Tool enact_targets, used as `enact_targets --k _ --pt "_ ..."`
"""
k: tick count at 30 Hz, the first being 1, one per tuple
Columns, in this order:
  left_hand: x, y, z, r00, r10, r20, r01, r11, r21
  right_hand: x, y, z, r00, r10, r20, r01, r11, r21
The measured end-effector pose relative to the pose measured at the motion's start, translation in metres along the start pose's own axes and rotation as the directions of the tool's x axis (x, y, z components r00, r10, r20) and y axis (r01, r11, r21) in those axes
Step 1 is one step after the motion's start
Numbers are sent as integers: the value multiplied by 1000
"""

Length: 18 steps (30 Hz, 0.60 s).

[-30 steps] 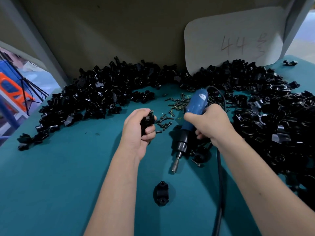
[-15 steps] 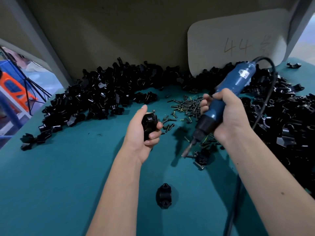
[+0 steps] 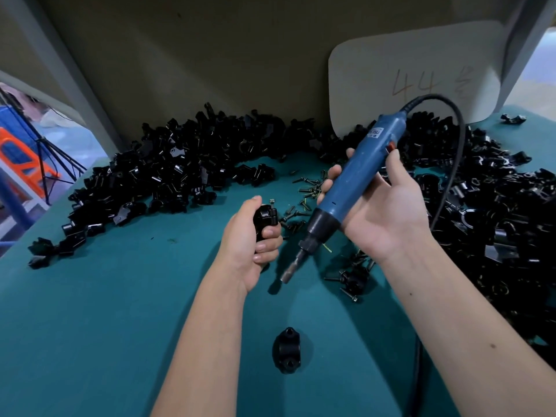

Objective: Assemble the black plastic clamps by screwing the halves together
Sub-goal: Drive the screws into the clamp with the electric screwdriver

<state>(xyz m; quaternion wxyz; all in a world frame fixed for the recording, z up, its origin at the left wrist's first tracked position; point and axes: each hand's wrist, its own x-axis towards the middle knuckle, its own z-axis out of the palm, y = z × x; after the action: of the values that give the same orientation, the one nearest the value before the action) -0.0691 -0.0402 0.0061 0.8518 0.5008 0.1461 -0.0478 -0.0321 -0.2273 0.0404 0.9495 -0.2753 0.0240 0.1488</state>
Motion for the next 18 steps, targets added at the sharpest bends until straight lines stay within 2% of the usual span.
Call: enact_targets --k 3,7,12,16,18 --pt "0 0 0 1000 -6 0 6 1000 20 0 -2 0 998 -57 -35 57 998 -4" --pt "0 0 0 1000 -4 10 3 999 34 2 3 1 997 -41 -61 39 999 -34" --pt "1 -1 2 999 -24 28 21 994 104 5 3 0 993 -58 -100 62 997 42" --pt "-1 -1 1 999 -4 37 -2 988 155 3 -5 -1 984 -143 -107 149 988 47" --pt "-1 0 2 999 38 27 -43 966 256 3 -10 2 970 -205 -130 212 977 39"
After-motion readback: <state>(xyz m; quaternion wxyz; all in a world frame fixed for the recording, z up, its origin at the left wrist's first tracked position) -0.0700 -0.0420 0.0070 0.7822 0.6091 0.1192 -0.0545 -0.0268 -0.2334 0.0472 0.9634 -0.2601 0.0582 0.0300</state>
